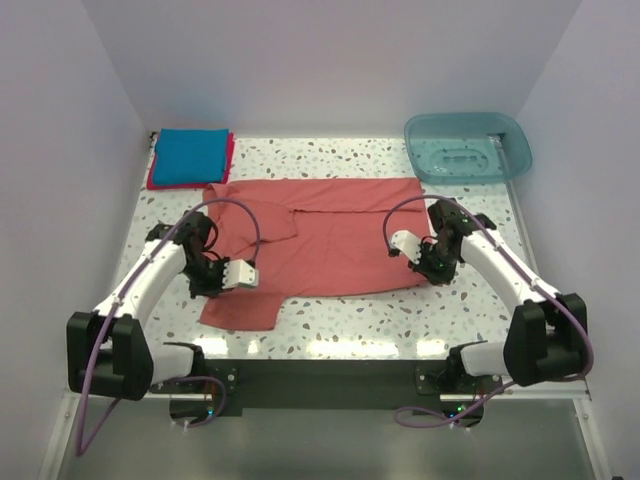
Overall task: Fold and stack the t-shirts
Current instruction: Fold the tshirt
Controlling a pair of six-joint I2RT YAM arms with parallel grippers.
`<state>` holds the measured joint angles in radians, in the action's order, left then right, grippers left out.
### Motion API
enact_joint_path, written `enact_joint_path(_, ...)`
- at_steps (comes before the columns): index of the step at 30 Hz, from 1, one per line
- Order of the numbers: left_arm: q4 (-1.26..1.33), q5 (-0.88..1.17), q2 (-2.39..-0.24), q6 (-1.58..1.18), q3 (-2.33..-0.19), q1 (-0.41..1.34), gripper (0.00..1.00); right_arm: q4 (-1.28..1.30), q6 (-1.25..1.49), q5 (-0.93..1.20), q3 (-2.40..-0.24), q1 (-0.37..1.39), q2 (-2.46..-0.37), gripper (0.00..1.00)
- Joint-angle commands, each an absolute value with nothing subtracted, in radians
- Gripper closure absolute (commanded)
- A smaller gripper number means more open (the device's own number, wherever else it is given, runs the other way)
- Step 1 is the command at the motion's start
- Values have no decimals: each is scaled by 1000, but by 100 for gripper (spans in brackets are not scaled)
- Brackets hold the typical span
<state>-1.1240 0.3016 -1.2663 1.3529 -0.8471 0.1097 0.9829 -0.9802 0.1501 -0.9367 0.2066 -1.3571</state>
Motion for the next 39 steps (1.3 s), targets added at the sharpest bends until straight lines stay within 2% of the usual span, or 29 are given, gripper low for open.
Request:
enact_joint_path(1, -1279, 368, -1217, 1390, -891, 101, 100, 1081, -1031, 186, -933, 206, -1284, 100)
enact_joint_path(6, -1316, 400, -1186, 1332, -969, 101, 100, 1152, -1043, 206, -937, 207, -1209, 100)
enact_joint_path(9, -1310, 420, -1267, 1301, -1081, 80, 100, 1132, -1048, 198, -971, 192, -1232, 100)
enact_joint_path(17, -1301, 453, -1521, 1304, -1389, 25, 100, 1131, -1078, 221, -1219, 157, -1449, 100)
enact_joint_path(29, -1258, 463, -1857, 1264, -1725, -29, 100, 1158, -1172, 199, -1543, 97, -1799, 100)
enact_joint_path(39, -1252, 463, -2054, 1215, -1901, -15, 100, 1158, -1187, 169, -1647, 78, -1934, 100)
